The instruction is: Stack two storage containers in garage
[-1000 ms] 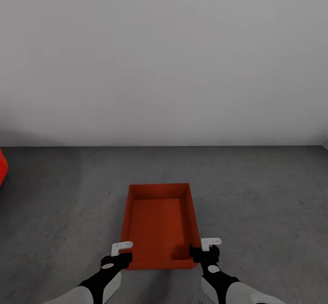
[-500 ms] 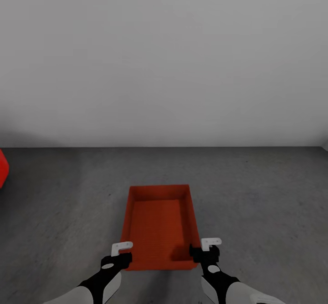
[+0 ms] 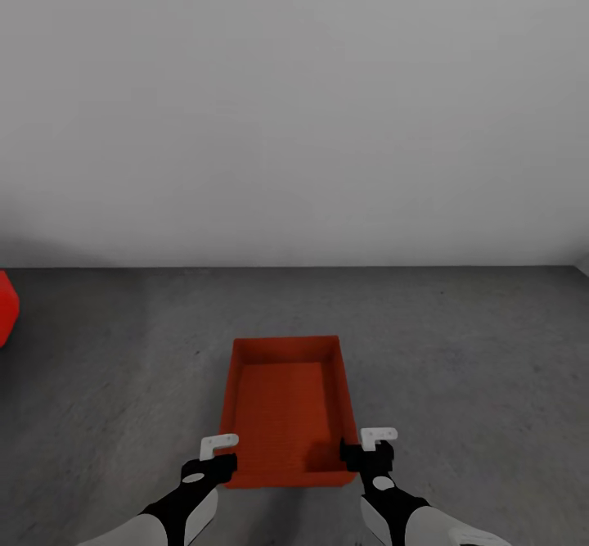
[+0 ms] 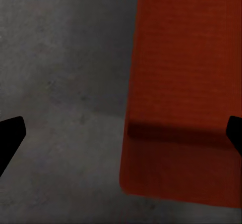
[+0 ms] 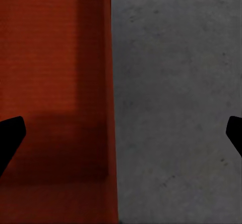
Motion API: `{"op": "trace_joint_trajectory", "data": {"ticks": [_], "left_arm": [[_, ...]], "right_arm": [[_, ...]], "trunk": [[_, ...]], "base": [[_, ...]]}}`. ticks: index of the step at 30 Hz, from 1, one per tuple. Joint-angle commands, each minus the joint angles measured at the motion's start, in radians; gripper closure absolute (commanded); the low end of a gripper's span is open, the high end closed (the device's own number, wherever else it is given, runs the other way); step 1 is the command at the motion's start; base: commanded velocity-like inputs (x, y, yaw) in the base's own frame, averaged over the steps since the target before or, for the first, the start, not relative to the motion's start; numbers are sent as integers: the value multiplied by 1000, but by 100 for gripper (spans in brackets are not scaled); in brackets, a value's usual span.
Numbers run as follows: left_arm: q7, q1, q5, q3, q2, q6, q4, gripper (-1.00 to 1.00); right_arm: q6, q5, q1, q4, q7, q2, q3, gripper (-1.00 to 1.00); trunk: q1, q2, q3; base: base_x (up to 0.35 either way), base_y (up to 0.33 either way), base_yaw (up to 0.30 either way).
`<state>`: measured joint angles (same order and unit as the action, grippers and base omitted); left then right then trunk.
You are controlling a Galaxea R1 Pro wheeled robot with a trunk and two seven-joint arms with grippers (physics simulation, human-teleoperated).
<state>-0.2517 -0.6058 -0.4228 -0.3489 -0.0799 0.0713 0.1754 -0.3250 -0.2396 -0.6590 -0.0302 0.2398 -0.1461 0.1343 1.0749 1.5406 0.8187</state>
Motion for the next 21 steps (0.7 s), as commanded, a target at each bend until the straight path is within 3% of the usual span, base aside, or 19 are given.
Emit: {"op": "trace_joint_trajectory", "data": {"ticks": [1,21], "left_arm": [[-4,-1,-10,-9,0,4,-1,-100],[-3,0,-10,-9,0,4,-1,-100]], "right_arm": [[-3,-10,-1,1,4,0,8,-100],[-14,-10,-1,3,4,0,8,-100]], "trunk": [[-4,-7,-3],[-81,-147,-65]], "base": [[0,0,0],[0,0,0]]}}
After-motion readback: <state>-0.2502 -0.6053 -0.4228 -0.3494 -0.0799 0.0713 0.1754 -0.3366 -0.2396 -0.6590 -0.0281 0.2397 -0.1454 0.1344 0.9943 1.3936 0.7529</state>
